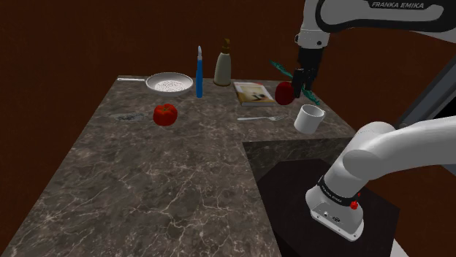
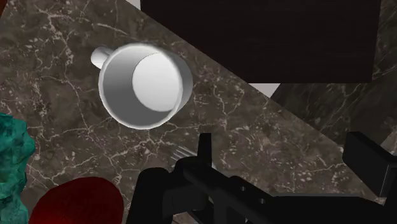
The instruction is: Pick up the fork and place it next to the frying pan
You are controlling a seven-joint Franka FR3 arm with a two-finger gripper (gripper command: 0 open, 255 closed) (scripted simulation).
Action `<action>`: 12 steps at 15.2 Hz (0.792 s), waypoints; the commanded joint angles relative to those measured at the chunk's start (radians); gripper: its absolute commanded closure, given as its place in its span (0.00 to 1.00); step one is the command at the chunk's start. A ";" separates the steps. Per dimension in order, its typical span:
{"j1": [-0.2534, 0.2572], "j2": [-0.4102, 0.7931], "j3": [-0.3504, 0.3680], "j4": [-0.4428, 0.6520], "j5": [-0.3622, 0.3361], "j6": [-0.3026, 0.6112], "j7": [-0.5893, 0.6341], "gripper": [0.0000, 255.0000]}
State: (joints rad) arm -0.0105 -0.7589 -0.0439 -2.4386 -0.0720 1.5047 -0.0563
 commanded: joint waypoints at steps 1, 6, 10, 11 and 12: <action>0.000 0.000 0.000 0.000 0.000 0.000 0.000 0.00; 0.043 0.067 -0.090 -0.092 -0.076 0.201 -0.230 0.00; 0.080 0.159 -0.162 -0.135 -0.122 0.373 -0.408 0.00; 0.090 0.187 -0.179 -0.141 -0.131 0.417 -0.453 0.00; 0.101 0.216 -0.197 -0.146 -0.138 0.461 -0.497 0.00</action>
State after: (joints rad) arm 0.0810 -0.5694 -0.2205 -2.5761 -0.1989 1.9150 -0.5015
